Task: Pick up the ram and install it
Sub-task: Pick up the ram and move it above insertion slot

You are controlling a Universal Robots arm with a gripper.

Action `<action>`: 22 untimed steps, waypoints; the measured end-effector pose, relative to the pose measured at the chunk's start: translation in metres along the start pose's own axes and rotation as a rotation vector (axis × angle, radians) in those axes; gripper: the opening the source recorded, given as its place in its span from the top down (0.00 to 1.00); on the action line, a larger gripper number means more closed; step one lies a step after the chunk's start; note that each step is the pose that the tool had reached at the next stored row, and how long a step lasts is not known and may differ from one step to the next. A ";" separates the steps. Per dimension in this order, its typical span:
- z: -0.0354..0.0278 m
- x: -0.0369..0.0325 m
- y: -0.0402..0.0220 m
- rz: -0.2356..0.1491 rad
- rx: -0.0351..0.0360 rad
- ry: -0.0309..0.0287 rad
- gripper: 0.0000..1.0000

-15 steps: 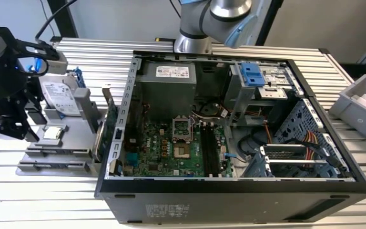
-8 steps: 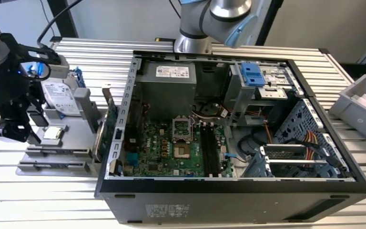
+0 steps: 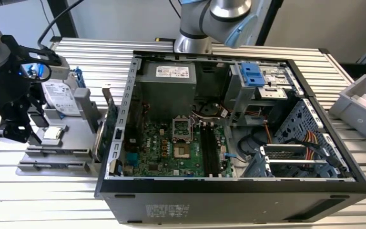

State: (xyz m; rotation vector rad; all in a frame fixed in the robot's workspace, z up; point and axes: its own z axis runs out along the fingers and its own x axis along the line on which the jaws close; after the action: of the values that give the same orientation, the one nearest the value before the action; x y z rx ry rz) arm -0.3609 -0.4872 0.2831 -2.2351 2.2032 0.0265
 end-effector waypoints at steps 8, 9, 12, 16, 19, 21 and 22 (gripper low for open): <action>0.0035 0.0000 0.0000 0.000 0.0000 0.0003 0.00; 0.0041 0.0001 -0.0001 0.000 0.0001 0.0002 0.00; 0.0057 0.0001 -0.0001 0.000 0.0000 0.0003 0.00; 0.0079 0.0001 -0.0001 0.000 0.0000 0.0003 0.00; 0.0096 0.0002 -0.0001 0.000 0.0000 0.0002 0.00; 0.0107 0.0002 -0.0001 0.000 0.0000 0.0004 0.00; 0.0113 0.0002 -0.0001 0.000 0.0001 0.0003 0.00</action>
State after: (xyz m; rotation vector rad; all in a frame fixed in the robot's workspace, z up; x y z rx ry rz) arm -0.3608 -0.4872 0.2717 -2.2353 2.2033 0.0261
